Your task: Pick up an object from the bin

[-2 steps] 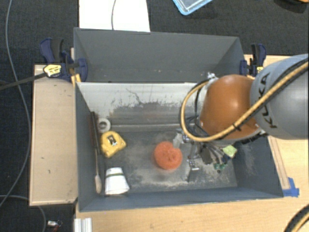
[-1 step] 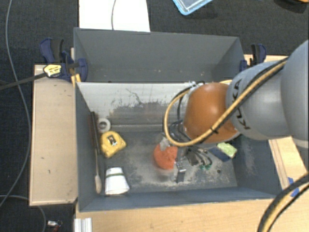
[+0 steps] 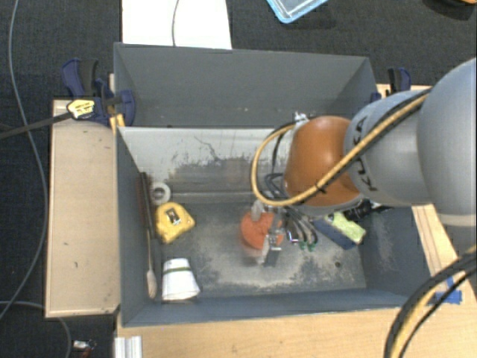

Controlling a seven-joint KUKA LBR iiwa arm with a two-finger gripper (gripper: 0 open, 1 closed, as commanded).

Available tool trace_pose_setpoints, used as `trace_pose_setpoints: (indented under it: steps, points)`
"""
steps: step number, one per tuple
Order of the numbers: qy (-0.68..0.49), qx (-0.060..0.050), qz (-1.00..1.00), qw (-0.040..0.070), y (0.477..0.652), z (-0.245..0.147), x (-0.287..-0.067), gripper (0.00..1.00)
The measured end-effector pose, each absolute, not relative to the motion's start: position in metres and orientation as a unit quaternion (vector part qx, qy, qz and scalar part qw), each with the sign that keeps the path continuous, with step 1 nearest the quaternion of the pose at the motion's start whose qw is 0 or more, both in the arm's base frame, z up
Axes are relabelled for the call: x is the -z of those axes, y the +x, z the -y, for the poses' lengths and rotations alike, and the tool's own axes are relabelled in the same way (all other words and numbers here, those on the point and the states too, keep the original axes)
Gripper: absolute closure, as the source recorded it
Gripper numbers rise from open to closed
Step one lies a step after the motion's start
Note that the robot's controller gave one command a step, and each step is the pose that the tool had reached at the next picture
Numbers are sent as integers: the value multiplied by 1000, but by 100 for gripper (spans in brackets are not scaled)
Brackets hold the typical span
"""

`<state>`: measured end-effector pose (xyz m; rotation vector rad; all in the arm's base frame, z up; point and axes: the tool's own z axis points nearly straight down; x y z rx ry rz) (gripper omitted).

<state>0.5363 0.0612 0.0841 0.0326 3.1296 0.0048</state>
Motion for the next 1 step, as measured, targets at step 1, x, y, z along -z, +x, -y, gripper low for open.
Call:
trace_pose_setpoints:
  steps: [1]
  points:
    - [13,-3,-1000,8,547,-47,-74,100]
